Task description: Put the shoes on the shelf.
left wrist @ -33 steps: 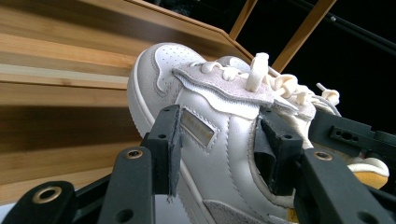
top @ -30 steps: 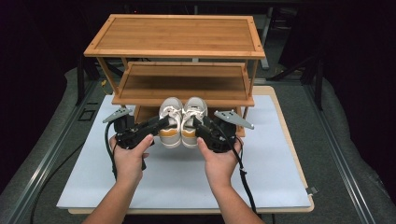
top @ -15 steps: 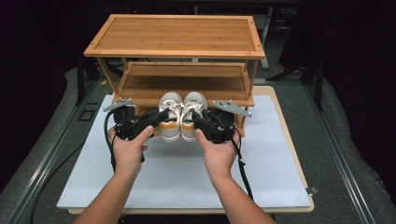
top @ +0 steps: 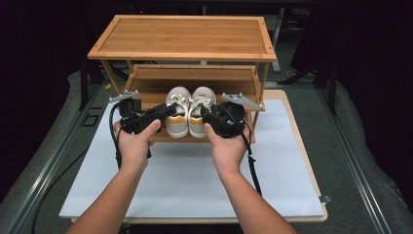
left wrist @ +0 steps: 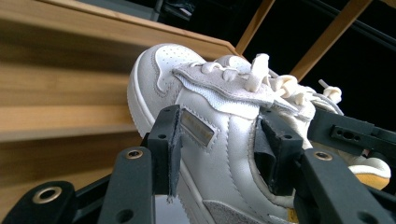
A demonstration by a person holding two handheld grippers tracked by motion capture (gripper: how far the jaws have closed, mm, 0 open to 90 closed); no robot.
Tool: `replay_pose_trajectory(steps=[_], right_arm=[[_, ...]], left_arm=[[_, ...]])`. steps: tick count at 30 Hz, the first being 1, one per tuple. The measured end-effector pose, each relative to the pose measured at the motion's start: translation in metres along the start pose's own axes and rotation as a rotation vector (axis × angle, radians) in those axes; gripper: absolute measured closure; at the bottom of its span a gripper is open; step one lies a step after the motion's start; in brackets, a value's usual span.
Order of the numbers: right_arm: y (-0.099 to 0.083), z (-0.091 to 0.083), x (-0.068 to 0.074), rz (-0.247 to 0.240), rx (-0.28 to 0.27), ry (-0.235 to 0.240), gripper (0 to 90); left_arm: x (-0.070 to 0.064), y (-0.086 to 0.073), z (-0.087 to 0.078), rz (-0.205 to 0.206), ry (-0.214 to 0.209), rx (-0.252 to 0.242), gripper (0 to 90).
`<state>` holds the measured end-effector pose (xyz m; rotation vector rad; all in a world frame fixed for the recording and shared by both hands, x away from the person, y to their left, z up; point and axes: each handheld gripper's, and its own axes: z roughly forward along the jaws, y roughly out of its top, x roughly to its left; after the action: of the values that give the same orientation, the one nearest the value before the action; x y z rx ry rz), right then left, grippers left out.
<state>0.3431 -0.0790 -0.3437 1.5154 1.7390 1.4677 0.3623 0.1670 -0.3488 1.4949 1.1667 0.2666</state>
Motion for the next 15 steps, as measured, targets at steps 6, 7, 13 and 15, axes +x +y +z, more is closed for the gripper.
replay_pose_trajectory(steps=[6, 7, 13, 15], right_arm=[[0.008, 0.014, -0.005, 0.022, -0.025, 0.005, 61.4], [0.009, 0.016, -0.005, 0.022, -0.027, 0.005, 61.4], [0.013, 0.030, -0.009, 0.022, -0.011, 0.009, 61.4], [0.015, 0.034, -0.011, 0.023, -0.017, 0.006, 61.4]], left_arm=[[0.010, 0.008, 0.011, -0.016, -0.011, -0.008, 55.0], [0.012, 0.010, 0.013, -0.014, -0.009, -0.006, 55.0], [0.020, 0.018, 0.023, -0.007, -0.004, 0.002, 55.0], [0.022, 0.019, 0.026, -0.012, -0.007, 0.002, 55.0]])
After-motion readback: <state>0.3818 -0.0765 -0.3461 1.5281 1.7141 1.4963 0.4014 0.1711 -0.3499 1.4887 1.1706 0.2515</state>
